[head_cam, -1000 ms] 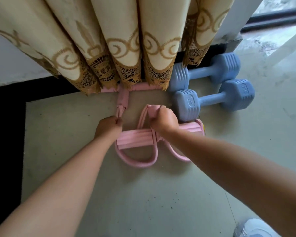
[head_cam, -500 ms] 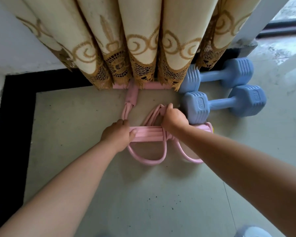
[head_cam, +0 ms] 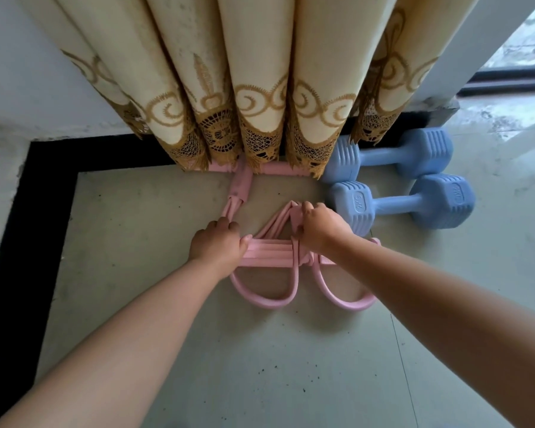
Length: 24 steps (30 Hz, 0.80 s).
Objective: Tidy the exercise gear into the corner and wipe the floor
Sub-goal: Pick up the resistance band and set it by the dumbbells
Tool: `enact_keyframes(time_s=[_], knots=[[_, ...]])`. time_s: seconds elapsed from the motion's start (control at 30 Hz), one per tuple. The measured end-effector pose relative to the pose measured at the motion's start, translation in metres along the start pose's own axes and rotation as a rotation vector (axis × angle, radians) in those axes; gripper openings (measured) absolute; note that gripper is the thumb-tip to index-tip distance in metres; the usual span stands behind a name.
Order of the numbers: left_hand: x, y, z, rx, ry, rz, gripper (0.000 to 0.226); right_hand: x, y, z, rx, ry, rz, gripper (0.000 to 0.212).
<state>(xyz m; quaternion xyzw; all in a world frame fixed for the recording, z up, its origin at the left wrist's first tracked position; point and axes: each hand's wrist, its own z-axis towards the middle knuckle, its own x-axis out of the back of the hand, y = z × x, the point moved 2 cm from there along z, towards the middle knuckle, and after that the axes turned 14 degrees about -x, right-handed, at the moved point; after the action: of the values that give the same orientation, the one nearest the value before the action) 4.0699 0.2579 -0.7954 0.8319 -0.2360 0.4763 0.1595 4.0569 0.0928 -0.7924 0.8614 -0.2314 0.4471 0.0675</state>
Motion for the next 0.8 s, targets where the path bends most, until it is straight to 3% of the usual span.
enact_keyframes(time_s=[0.2, 0.47, 0.8], knots=[[0.012, -0.005, 0.001, 0.019, 0.037, 0.016, 0.045, 0.008, 0.003, -0.007, 0.123, 0.056, -0.058, 0.039], [0.050, -0.015, -0.018, -0.030, -0.006, 0.074, 0.046, 0.026, 0.002, -0.028, 0.202, -0.004, -0.197, 0.056], [0.190, -0.023, -0.157, 0.096, -0.103, -0.064, 0.041, 0.159, -0.058, -0.165, 0.220, -0.099, -0.268, 0.050]])
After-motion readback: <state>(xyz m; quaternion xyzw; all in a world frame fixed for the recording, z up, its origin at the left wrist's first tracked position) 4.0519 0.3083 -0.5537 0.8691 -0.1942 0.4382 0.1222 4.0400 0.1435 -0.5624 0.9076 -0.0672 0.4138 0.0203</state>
